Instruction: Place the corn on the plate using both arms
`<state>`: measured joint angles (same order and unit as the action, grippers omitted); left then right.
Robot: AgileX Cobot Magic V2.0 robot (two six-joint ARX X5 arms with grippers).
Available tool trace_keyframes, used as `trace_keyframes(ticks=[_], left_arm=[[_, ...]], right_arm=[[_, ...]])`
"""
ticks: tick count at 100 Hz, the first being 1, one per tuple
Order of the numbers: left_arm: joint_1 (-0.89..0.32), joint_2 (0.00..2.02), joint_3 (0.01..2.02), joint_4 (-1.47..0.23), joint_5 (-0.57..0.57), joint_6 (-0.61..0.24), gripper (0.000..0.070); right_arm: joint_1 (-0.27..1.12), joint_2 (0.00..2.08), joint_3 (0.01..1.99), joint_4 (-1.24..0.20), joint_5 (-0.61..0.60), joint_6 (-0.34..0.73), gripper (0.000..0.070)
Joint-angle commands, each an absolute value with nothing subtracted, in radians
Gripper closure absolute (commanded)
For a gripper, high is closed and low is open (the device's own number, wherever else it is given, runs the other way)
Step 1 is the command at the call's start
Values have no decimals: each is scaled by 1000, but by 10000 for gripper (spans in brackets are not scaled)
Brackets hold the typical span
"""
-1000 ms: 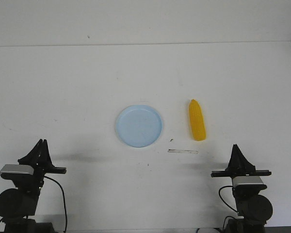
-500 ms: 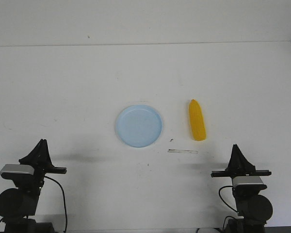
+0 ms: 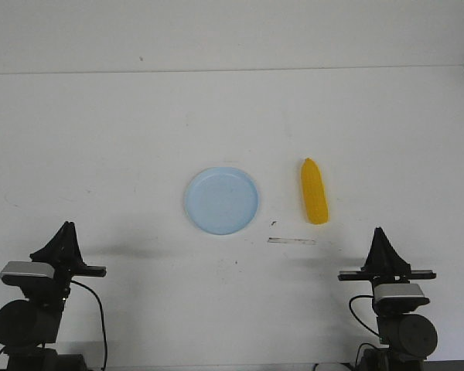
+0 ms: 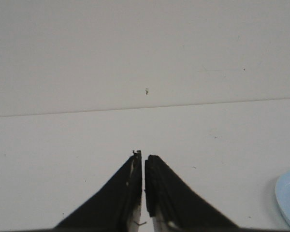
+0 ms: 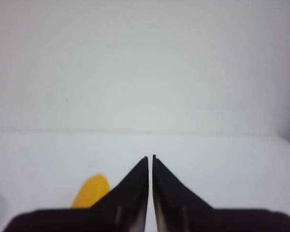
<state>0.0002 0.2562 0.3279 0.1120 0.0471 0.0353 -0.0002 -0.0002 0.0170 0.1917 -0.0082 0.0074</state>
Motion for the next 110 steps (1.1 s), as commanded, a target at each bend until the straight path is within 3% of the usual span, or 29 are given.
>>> trace_keyframes(ticks=[1, 35, 66, 110], left_arm=[[2, 257, 336, 125, 43, 34, 698], [2, 257, 336, 125, 43, 34, 698], [2, 257, 336, 125, 43, 34, 698], [2, 257, 336, 125, 43, 34, 698]], right_arm=[[2, 2, 43, 186, -9, 28, 685], [3, 121, 252, -93, -8, 15, 685], [22, 443, 404, -105, -81, 26, 685], [149, 900, 728, -136, -84, 57, 685]])
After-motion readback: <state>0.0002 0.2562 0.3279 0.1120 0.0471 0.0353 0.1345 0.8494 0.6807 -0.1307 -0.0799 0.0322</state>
